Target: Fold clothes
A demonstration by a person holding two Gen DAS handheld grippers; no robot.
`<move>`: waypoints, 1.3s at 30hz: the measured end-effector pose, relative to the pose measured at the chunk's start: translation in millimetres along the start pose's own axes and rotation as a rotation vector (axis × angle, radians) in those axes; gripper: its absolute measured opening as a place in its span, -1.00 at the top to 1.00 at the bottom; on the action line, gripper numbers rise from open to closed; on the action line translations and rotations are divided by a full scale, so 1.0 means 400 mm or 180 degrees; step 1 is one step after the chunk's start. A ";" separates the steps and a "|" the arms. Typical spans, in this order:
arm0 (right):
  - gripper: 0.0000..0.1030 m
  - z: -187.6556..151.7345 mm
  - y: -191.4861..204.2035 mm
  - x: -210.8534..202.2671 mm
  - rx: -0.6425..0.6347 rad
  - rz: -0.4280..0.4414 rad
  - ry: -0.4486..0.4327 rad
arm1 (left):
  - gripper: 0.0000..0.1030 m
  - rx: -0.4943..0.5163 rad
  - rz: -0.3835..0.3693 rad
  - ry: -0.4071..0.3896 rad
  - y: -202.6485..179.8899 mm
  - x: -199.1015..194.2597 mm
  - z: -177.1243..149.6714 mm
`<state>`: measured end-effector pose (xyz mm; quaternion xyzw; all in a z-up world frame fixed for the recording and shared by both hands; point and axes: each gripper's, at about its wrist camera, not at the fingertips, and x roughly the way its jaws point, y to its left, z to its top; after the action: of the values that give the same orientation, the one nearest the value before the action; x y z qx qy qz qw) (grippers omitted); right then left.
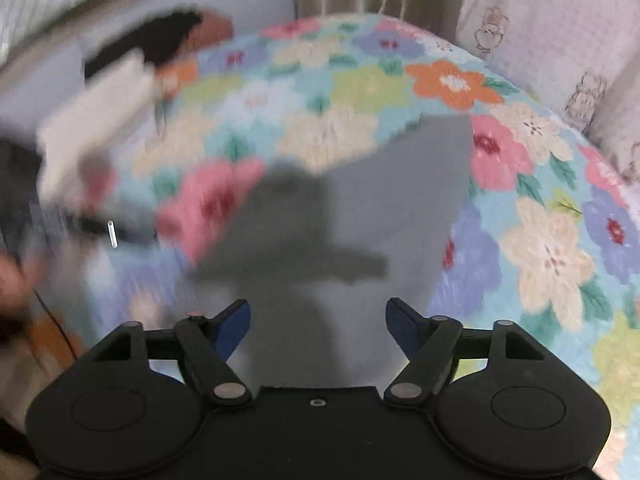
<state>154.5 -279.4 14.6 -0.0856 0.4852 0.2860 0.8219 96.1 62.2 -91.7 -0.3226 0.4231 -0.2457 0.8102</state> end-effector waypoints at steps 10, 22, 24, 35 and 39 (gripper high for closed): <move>-0.56 0.187 -0.263 0.207 0.1325 0.0243 0.0057 | 0.27 0.0278 -0.0041 -0.0011 -0.074 0.166 0.138; -0.63 0.373 -0.342 0.416 0.0948 -0.0337 0.0335 | 0.29 0.0051 -0.0426 0.0329 0.041 0.277 0.091; -0.61 0.368 -0.365 0.456 0.0969 -0.0375 0.0350 | 0.29 0.0093 -0.0431 0.0329 0.042 0.280 0.094; 0.65 0.149 -0.327 0.150 0.1049 0.0138 -0.1365 | 0.28 0.0141 -0.0283 0.0222 0.028 0.254 0.095; 0.65 0.006 -0.246 0.033 0.0839 0.0101 -0.1814 | 0.28 0.0182 -0.0167 0.0177 0.005 0.246 0.093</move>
<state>215.6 -354.2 -8.7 0.1129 0.2694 0.2460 0.9242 179.0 9.2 -129.0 -0.3033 0.4297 -0.2878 0.8003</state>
